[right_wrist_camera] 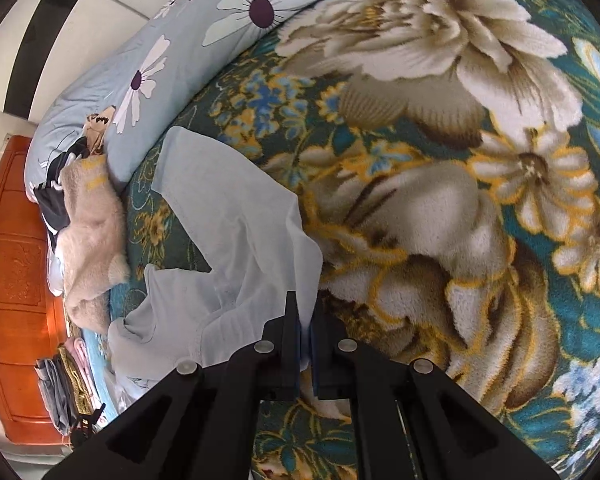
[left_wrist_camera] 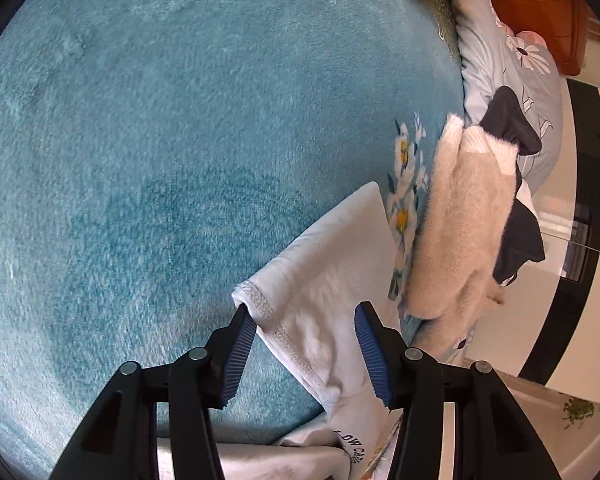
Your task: Fold clothes
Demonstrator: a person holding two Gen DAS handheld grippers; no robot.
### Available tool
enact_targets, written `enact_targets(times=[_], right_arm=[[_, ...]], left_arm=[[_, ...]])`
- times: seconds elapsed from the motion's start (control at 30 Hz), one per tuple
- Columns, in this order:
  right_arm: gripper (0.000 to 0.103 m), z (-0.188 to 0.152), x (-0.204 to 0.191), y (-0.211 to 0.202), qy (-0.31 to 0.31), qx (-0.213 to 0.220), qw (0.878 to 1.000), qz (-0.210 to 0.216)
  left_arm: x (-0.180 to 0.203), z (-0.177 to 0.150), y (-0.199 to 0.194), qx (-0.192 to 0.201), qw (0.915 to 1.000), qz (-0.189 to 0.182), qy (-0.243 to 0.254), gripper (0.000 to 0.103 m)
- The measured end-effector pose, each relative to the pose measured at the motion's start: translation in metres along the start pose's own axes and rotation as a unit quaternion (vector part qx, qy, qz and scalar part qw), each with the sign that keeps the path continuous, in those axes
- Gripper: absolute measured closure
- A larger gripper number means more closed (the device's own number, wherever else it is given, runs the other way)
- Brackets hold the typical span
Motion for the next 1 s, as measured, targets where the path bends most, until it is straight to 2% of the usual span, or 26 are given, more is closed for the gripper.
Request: enact_targets(times=[0.27, 0.33, 0.37, 0.43, 0.47, 0.57, 0.63, 0.73, 0.83, 1.0], right_arm=[[0.099, -0.003, 0.001, 0.004, 0.005, -0.003, 1.0, -0.011], [0.099, -0.003, 0.001, 0.004, 0.006, -0.002, 1.0, -0.013], [0.099, -0.003, 0.001, 0.004, 0.006, -0.002, 1.0, -0.015], [0.098, -0.003, 0.0, 0.002, 0.007, -0.001, 1.0, -0.017], [0.098, -0.002, -0.002, 0.001, 0.006, 0.002, 1.0, -0.018], [0.099, 0.001, -0.009, -0.004, -0.005, 0.009, 1.0, -0.024], [0.099, 0.002, -0.016, -0.007, -0.017, 0.014, 0.999, -0.028], [0.1, 0.004, -0.029, -0.014, -0.025, 0.023, 0.999, -0.017], [0.1, 0.013, -0.052, -0.033, -0.033, 0.041, 0.998, 0.019], [0.1, 0.034, -0.1, -0.093, -0.067, 0.093, 0.989, 0.093]], left_arm=[[-0.001, 0.006, -0.002, 0.005, 0.9999, -0.006, 0.01, 0.049], [0.001, 0.009, 0.0, 0.007, 0.9998, -0.009, 0.014, 0.052], [0.002, 0.009, 0.001, 0.01, 0.9998, -0.004, 0.019, 0.057], [0.005, 0.012, 0.004, 0.014, 0.9992, 0.012, 0.037, 0.097], [0.007, 0.013, 0.004, 0.018, 0.9977, 0.035, 0.055, 0.097], [0.026, 0.01, -0.004, 0.036, 0.9892, 0.067, 0.126, 0.099], [0.049, 0.006, -0.012, 0.043, 0.9825, 0.067, 0.169, 0.099], [0.095, -0.003, -0.032, 0.057, 0.9741, 0.037, 0.216, 0.099], [0.152, -0.013, -0.057, 0.067, 0.9639, -0.005, 0.258, 0.099], [0.242, -0.037, -0.124, 0.1, 0.9351, -0.082, 0.33, 0.1]])
Point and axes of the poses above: each gripper's, at about its wrist camera, not at the fingertips, and y roughly the way its jaws point, x to its right, z to its top, the point moved 8 cm from there along y, roughly the way its jaws point, and after that the axes turned 12 degrees about -z, right-handed, at the moved point
